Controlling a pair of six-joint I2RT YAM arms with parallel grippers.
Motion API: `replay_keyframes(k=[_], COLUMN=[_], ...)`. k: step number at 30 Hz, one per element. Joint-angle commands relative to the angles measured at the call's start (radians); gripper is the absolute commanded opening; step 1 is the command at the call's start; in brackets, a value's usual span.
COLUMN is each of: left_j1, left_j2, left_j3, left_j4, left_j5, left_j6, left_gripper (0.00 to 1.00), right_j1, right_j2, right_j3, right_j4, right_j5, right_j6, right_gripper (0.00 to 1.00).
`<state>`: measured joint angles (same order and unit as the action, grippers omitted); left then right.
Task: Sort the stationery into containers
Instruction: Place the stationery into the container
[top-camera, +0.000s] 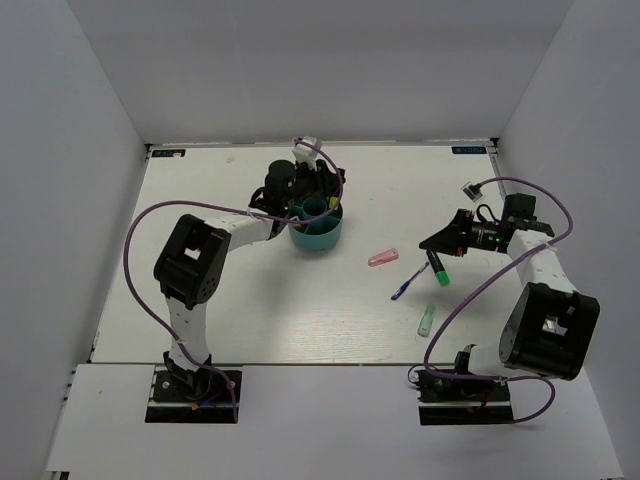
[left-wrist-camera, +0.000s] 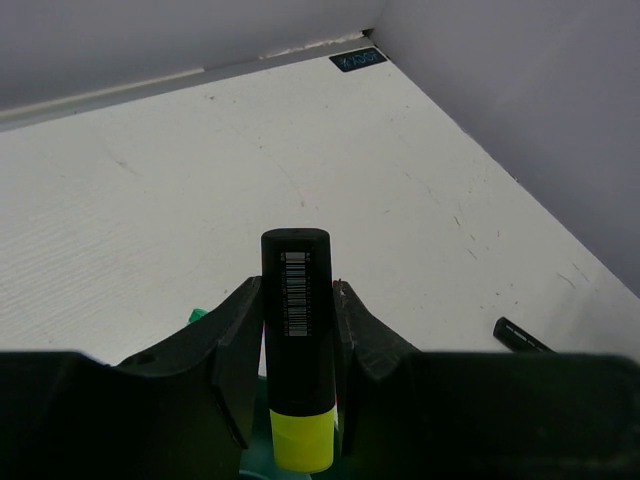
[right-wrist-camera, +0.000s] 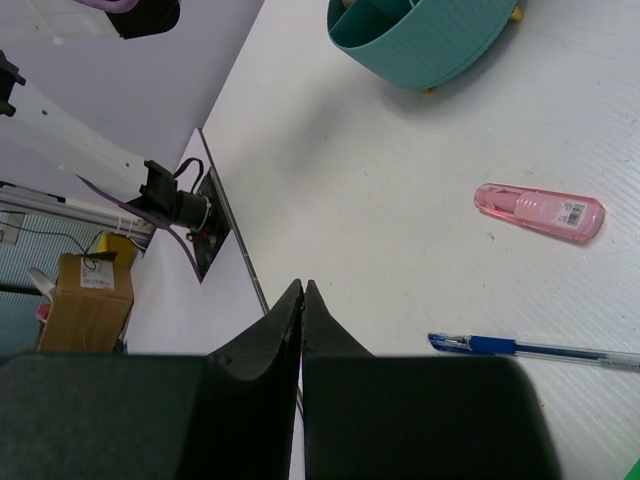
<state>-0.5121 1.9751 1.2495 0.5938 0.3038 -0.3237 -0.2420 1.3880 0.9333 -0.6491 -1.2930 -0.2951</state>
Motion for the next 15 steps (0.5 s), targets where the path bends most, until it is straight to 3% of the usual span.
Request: replay_keyframes(k=[1,8,15], left_j1=[0.001,0.004,0.003], left_j2=[-0.001,0.024,0.039], left_j3=[-0.012,-0.022,-0.035], left_j4=[0.081,0.087,0.087], left_j5=[0.02,0.023,0.023], left_j6=[-0.006,-0.002,0.028], left_gripper=[0.0,0.0,0.0], right_j1=[-0.002,-0.003,-0.003], right_j2=[0.005,0.006,0.006], right_j3=[-0.008,-0.01,-0.011], right_j4=[-0.004,-0.007,-0.011], right_j5=[-0.037,-0.049,-0.063], right_j6=[-0.019,-0.022,-0.032], right_gripper=[0.0,0.0,0.08])
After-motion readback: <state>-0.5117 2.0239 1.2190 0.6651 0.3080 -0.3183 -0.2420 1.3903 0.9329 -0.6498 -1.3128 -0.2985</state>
